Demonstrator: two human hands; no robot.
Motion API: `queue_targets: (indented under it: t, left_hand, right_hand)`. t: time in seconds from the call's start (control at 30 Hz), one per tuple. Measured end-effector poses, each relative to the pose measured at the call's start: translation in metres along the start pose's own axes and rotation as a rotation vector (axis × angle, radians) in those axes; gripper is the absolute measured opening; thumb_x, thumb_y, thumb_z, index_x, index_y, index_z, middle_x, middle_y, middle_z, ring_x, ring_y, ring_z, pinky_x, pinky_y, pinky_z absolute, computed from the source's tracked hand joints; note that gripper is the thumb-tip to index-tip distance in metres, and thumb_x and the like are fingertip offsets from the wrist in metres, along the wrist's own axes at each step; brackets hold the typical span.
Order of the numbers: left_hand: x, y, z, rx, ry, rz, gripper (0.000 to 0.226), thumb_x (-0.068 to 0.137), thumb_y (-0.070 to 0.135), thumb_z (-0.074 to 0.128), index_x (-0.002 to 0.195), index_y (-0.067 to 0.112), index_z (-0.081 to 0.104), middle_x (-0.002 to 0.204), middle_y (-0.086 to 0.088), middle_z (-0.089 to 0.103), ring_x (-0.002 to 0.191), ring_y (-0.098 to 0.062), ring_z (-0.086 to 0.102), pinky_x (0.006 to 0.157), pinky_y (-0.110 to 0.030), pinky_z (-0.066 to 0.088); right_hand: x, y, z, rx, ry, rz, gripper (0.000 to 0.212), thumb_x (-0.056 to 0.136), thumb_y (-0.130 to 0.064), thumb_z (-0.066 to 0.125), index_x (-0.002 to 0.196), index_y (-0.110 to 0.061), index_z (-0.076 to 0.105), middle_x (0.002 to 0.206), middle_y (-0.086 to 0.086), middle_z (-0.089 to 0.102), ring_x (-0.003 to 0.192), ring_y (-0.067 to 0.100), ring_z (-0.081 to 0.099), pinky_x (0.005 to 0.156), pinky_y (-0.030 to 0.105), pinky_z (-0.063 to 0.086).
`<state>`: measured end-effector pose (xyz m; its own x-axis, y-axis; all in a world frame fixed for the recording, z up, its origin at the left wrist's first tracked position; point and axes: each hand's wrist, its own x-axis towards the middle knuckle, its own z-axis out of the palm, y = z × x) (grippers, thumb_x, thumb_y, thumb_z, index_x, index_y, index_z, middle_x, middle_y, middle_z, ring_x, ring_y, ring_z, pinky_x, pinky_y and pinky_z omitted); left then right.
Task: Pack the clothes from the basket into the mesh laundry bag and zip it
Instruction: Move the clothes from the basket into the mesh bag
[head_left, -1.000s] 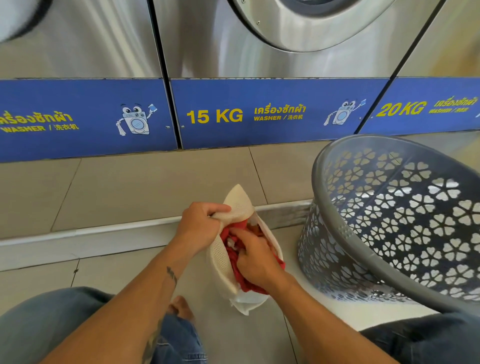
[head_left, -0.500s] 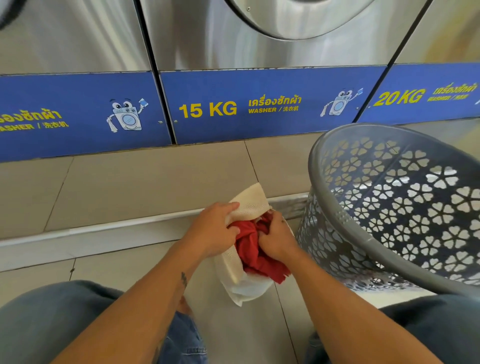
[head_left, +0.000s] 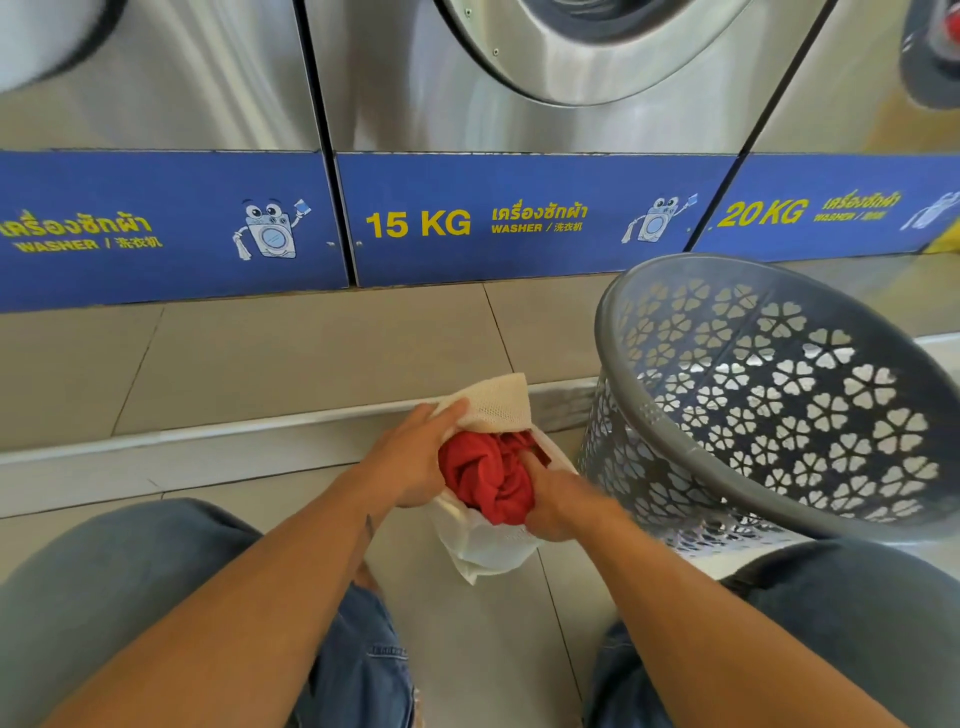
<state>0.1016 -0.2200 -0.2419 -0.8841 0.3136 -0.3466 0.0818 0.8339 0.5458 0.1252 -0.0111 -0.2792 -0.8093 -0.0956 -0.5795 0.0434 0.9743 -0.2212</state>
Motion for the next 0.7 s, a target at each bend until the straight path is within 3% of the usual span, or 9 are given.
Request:
queue_targets:
  t: [0.13,0.23,0.3,0.37,0.4,0.47,0.57,0.63,0.7]
  left_hand:
    - [-0.003,0.004,-0.01,-0.04,0.028,-0.007,0.093,0.08,-0.006,0.051,0.154,0.039,0.018,0.158,0.007,0.02,0.143,-0.022,0.03,0.11,-0.033,0.037]
    - [-0.004,0.001,-0.012,-0.015,0.007,-0.039,0.093,0.081,-0.004,0.053,0.153,0.042,0.017,0.16,0.006,0.018,0.143,-0.024,0.03,0.106,-0.035,0.041]
    - [-0.005,0.003,-0.011,0.0,-0.014,-0.059,0.094,0.081,-0.002,0.055,0.152,0.047,0.016,0.16,0.004,0.017,0.141,-0.026,0.032,0.101,-0.036,0.046]
    - [-0.006,0.007,-0.008,0.011,-0.026,-0.058,0.096,0.081,0.0,0.058,0.151,0.05,0.015,0.16,0.004,0.016,0.14,-0.027,0.033,0.098,-0.035,0.048]
    - [-0.007,0.009,-0.006,0.02,-0.036,-0.052,0.096,0.082,0.0,0.058,0.15,0.051,0.014,0.161,0.004,0.015,0.139,-0.028,0.035,0.096,-0.034,0.049]
    - [-0.01,0.012,0.001,0.049,-0.065,-0.046,0.095,0.082,0.0,0.055,0.149,0.053,0.014,0.161,0.004,0.013,0.135,-0.029,0.04,0.089,-0.031,0.051]
    - [-0.014,0.012,0.008,0.1,-0.089,-0.036,0.094,0.082,0.0,0.051,0.148,0.056,0.013,0.157,0.004,0.016,0.133,-0.029,0.041,0.088,-0.031,0.05]
    - [-0.014,0.012,0.008,0.1,-0.087,-0.036,0.09,0.084,0.003,0.051,0.148,0.054,0.015,0.158,0.005,0.013,0.137,-0.028,0.036,0.095,-0.03,0.045]
    - [-0.011,0.009,0.007,0.084,-0.07,-0.03,0.084,0.085,0.012,0.057,0.149,0.05,0.018,0.161,0.005,0.01,0.142,-0.025,0.03,0.105,-0.03,0.038]
  right_hand:
    - [-0.011,0.006,-0.018,0.203,-0.113,-0.004,0.057,0.092,-0.042,0.06,0.145,-0.03,0.042,0.132,0.004,0.06,0.119,0.031,0.059,0.1,0.034,0.046]
    - [-0.015,0.011,-0.026,0.407,-0.051,-0.001,0.04,0.087,-0.026,0.059,0.128,-0.027,0.061,0.117,0.004,0.066,0.108,0.026,0.062,0.099,0.038,0.051]
    - [-0.013,0.015,-0.015,0.372,0.089,0.063,0.041,0.089,-0.02,0.056,0.129,-0.025,0.054,0.119,0.007,0.063,0.111,0.028,0.06,0.094,0.035,0.049]
    - [-0.014,0.017,0.007,0.236,0.233,0.105,0.053,0.085,-0.031,0.059,0.134,-0.025,0.042,0.127,0.007,0.057,0.12,0.031,0.058,0.097,0.04,0.049]
    - [-0.011,0.019,0.023,0.156,0.223,0.12,0.064,0.083,-0.034,0.06,0.14,-0.023,0.034,0.136,0.01,0.049,0.128,0.034,0.053,0.103,0.043,0.047]
    - [-0.013,0.018,0.045,0.007,0.036,0.162,0.083,0.087,-0.033,0.06,0.153,-0.014,0.014,0.151,0.019,0.027,0.141,0.042,0.035,0.115,0.046,0.036]
    - [-0.01,0.018,0.046,0.12,-0.151,0.167,0.103,0.085,-0.05,0.059,0.16,-0.016,-0.004,0.164,0.019,0.004,0.151,0.043,0.015,0.123,0.05,0.021]
    - [-0.009,0.018,0.027,0.315,-0.062,0.069,0.097,0.074,-0.053,0.064,0.156,-0.021,0.024,0.16,0.016,0.025,0.145,0.037,0.032,0.12,0.048,0.032]
    - [-0.011,0.018,0.008,0.477,0.096,-0.021,0.056,0.07,-0.025,0.064,0.124,-0.019,0.053,0.127,0.01,0.055,0.115,0.027,0.057,0.1,0.045,0.052]
